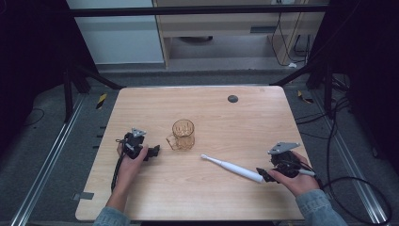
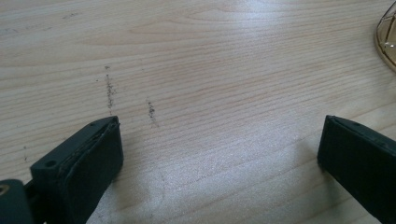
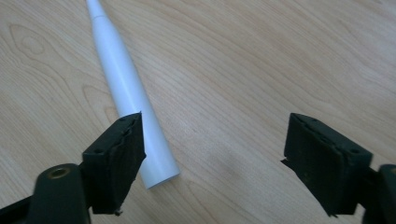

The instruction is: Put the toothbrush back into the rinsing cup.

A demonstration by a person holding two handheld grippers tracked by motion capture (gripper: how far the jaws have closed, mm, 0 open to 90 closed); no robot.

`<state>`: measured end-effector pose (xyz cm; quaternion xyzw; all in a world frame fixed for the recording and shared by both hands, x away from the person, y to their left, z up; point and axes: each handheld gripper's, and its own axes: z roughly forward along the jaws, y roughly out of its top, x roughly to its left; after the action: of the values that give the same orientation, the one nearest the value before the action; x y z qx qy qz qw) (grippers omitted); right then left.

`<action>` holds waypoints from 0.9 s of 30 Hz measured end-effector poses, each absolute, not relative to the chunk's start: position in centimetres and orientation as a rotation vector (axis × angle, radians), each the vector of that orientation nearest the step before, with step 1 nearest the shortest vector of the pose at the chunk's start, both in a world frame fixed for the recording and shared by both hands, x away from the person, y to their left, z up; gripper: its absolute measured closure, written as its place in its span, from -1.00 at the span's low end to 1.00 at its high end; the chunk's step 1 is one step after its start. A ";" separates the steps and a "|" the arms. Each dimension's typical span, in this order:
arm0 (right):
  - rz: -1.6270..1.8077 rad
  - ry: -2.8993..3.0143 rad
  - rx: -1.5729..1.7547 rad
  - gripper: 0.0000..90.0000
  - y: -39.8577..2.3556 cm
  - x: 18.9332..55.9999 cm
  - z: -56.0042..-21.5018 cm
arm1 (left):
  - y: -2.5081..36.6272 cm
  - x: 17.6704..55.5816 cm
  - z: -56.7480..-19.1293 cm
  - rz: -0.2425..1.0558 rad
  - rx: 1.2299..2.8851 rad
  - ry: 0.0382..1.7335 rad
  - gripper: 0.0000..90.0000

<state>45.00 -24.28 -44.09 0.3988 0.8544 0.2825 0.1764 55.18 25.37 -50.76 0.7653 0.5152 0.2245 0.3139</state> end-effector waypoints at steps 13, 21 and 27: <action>0.708 2.529 1.043 -0.27 -21.9 45.8 -42.9 | 25.4 55.5 -50.8 0.587 2.020 1.355 -1.00; 0.683 2.592 0.998 -0.22 -20.2 46.2 -43.3 | 25.4 55.6 -50.8 0.587 2.021 1.355 -1.00; 0.677 2.633 0.994 -0.20 -19.4 46.5 -43.6 | 25.4 55.6 -50.8 0.587 2.019 1.354 -1.00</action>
<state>46.50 -19.41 -43.58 0.3408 0.9027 0.2320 0.1233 55.62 25.40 -50.77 0.7662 0.5138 0.2229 0.3150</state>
